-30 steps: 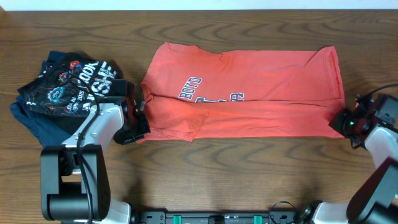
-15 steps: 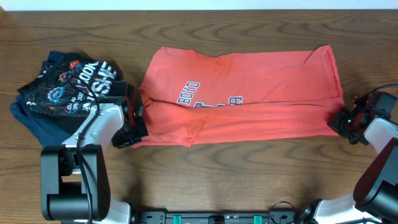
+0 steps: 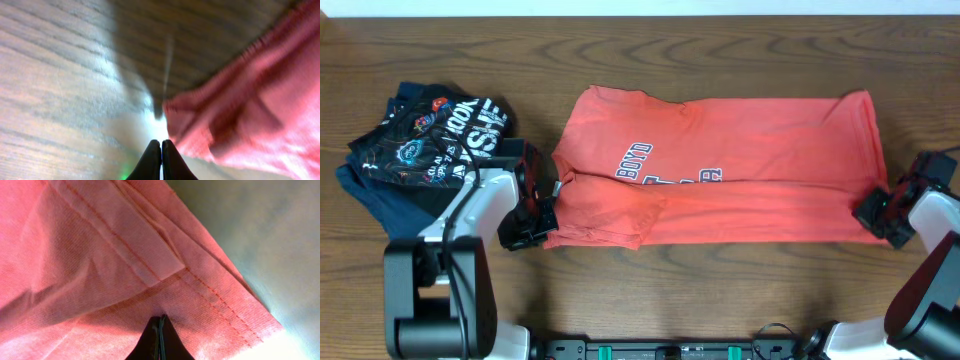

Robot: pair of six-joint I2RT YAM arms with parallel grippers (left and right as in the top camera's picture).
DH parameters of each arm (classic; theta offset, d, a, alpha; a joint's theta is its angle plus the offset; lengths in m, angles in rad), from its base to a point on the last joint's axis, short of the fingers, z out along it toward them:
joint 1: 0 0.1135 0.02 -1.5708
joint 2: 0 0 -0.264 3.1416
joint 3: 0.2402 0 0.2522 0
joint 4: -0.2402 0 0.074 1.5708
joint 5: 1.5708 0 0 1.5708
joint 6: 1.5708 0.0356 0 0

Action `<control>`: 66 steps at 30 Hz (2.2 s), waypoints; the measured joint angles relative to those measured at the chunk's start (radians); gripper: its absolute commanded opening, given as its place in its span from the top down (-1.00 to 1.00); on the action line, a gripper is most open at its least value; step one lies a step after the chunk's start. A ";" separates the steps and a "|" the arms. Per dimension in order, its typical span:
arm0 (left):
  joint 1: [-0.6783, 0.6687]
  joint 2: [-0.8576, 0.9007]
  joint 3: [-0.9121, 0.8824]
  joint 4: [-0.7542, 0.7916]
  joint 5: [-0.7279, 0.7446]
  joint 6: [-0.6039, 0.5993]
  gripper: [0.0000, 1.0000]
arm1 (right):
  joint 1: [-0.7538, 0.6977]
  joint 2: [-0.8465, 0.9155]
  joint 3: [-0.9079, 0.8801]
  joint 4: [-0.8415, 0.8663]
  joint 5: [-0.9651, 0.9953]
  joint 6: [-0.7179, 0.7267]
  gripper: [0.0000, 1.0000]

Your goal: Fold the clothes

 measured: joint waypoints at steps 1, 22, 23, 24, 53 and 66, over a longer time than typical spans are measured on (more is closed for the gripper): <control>0.000 -0.017 0.000 -0.004 0.005 0.003 0.88 | -0.001 -0.016 -0.011 -0.025 0.013 0.002 0.98; -0.007 -0.325 0.169 0.195 0.160 0.030 -0.01 | 0.001 -0.477 0.003 -0.078 -0.202 -0.007 -0.15; -0.007 -0.286 0.210 0.193 0.164 0.034 -0.04 | 0.004 -0.475 0.023 -0.096 -0.213 -0.014 -0.26; -0.008 -0.238 0.259 0.195 0.167 0.037 -0.05 | 0.013 -0.472 0.051 -0.112 -0.222 -0.029 -0.34; -0.069 0.596 0.662 0.786 0.327 0.095 -0.24 | 0.118 -0.394 0.192 -0.208 -0.265 -0.113 -0.75; -0.112 0.606 0.662 0.798 0.296 0.097 0.01 | 0.118 -0.394 0.192 -0.207 -0.263 -0.113 -0.69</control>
